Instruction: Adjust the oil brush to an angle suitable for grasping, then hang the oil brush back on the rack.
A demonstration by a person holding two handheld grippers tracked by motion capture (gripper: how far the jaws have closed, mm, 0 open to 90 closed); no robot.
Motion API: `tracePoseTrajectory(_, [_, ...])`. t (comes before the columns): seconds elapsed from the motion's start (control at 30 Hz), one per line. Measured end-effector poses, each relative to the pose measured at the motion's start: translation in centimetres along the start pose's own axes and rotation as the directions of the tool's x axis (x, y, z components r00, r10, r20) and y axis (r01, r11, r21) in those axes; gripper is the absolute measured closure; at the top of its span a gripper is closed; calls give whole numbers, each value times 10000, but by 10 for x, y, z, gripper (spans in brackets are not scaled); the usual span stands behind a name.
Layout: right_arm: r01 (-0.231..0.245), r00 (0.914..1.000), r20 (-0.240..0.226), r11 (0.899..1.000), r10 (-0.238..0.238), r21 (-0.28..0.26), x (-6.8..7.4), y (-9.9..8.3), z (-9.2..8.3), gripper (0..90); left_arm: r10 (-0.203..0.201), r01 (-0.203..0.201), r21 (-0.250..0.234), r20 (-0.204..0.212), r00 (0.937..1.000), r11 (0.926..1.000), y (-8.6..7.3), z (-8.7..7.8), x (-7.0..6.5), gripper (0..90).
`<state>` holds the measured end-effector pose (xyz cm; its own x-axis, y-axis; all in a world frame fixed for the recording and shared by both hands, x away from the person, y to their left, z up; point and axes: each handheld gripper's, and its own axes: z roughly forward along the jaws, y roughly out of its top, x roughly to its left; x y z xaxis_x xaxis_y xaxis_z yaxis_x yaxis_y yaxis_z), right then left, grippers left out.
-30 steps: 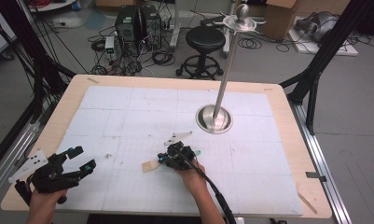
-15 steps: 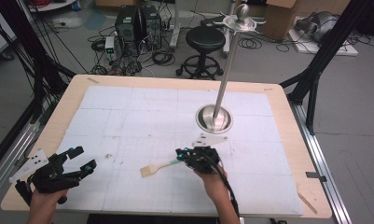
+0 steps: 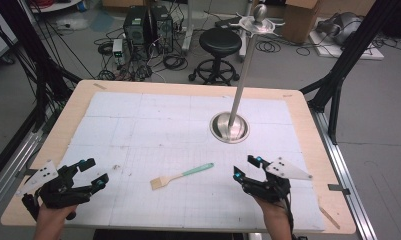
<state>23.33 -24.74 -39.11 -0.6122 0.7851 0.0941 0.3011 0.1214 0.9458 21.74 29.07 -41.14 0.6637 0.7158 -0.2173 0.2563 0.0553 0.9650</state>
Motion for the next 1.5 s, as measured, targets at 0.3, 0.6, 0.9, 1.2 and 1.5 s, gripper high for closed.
tracePoseTrajectory(0.3, [47,9907,1358,9982,35,-600,-8,-8,-38,164,83,-82,-26,145,9999,10000,0,2,-3,188])
tracePoseTrajectory(0.6, [379,9886,1480,9974,-285,-611,-6,-7,-43,164,46,-46,-152,-6,10000,9999,0,-1,-1,191])
tracePoseTrajectory(0.9, [238,9879,1545,9983,-154,-524,-9,-9,-42,164,93,-96,207,113,9999,9997,-3,5,-2,200])
tracePoseTrajectory(1.2, [206,9879,1547,9985,-125,-506,-8,-9,-41,165,100,-114,367,382,9992,9993,-3,12,-7,200])
tracePoseTrajectory(1.5, [35,9904,1382,9996,6,-291,-8,-12,-38,164,311,-406,926,1012,9944,9949,-2,33,-23,205])
